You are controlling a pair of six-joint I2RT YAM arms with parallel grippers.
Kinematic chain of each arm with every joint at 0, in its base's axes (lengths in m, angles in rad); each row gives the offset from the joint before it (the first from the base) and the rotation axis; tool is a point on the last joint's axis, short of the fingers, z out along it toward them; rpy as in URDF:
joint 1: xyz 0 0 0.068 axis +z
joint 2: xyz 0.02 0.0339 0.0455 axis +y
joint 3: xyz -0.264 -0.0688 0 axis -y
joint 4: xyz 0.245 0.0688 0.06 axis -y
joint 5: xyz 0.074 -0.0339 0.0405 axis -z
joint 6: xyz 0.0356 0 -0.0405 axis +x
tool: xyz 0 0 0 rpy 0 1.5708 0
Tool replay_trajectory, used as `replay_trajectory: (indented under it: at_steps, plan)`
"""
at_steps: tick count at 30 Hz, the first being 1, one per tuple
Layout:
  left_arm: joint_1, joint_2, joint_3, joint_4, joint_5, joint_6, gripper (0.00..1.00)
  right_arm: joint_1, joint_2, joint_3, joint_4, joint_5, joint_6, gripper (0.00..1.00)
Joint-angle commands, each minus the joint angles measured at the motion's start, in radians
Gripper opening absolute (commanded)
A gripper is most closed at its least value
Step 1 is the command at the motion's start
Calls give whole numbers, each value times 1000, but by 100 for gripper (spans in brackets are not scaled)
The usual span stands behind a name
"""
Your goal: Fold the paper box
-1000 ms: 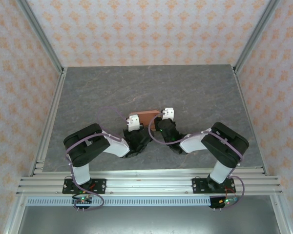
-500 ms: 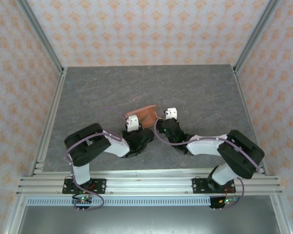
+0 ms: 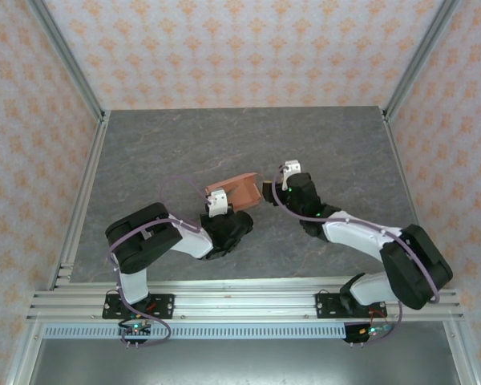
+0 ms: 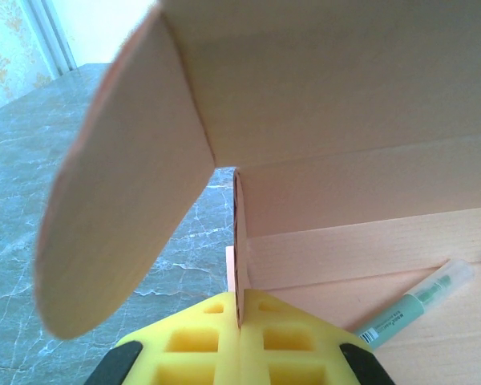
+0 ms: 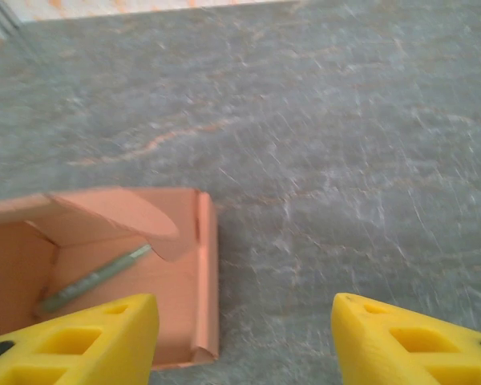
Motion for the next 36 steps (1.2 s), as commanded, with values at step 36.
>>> replay_trajectory:
  at_steps: [36]
  plan:
    - [-10,-8,13,-99,-74,-6,8,47,407,560,-569,-64,266,55]
